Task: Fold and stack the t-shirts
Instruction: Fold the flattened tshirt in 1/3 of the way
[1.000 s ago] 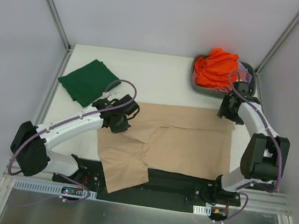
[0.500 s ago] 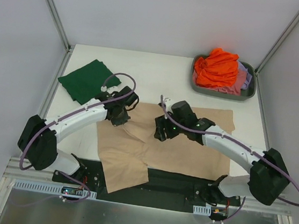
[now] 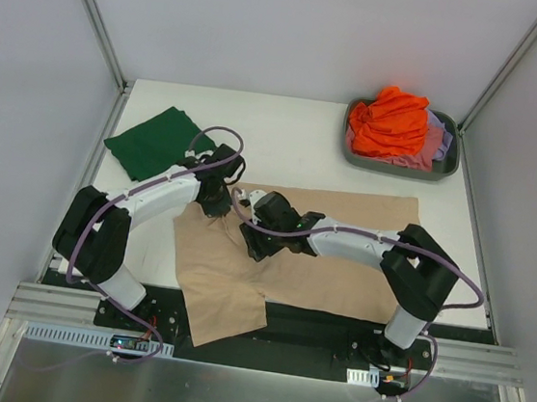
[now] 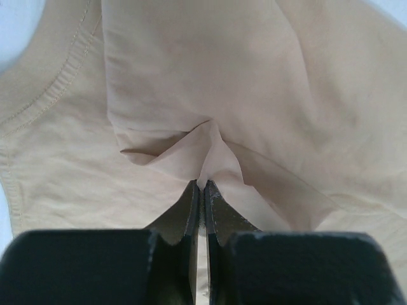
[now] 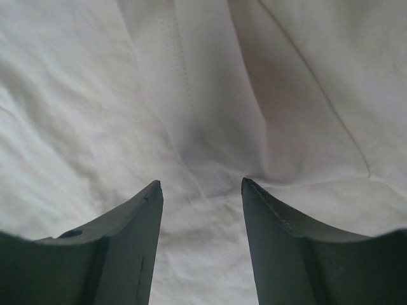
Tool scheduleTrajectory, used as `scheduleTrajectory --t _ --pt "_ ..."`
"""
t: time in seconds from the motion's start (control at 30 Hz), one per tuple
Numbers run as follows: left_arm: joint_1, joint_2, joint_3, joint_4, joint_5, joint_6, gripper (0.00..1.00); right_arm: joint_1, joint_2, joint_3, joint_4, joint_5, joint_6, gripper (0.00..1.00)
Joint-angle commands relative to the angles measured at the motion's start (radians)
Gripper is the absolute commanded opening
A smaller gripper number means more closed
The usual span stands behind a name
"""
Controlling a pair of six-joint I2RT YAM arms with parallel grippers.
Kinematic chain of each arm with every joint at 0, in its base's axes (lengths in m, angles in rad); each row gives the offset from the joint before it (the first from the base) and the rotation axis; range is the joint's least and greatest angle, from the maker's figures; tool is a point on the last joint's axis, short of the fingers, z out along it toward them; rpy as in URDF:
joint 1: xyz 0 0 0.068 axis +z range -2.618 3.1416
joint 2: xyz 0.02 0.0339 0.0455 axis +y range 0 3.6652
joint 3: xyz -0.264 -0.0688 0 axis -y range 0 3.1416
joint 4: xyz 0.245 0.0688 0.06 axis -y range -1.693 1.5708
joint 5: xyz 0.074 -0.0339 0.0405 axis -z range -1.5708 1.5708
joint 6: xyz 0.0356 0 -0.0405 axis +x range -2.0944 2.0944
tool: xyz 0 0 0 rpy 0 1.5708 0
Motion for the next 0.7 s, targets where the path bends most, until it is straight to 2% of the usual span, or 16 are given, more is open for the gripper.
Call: scheduleTrajectory --t 0.0,0.23,0.3,0.43,0.5,0.67 --pt "0.021 -0.002 -0.016 0.041 0.042 0.025 0.00 0.002 0.037 0.048 0.026 0.060 0.024 0.55" --pt "0.036 0.007 -0.041 0.063 0.064 0.031 0.00 0.011 0.095 0.062 -0.005 0.126 0.025 0.47" --pt "0.041 0.006 -0.048 0.066 0.068 0.031 0.00 0.011 0.104 0.070 -0.017 0.152 0.031 0.40" --pt "0.043 -0.002 -0.053 0.067 0.068 0.033 0.00 0.011 0.095 0.085 -0.028 0.150 0.031 0.18" --pt "0.043 -0.008 -0.054 0.069 0.073 0.036 0.00 0.012 0.083 0.093 -0.034 0.149 0.031 0.11" --pt "0.043 -0.048 -0.068 0.069 0.082 0.042 0.00 0.012 0.039 0.119 -0.080 0.147 0.031 0.05"
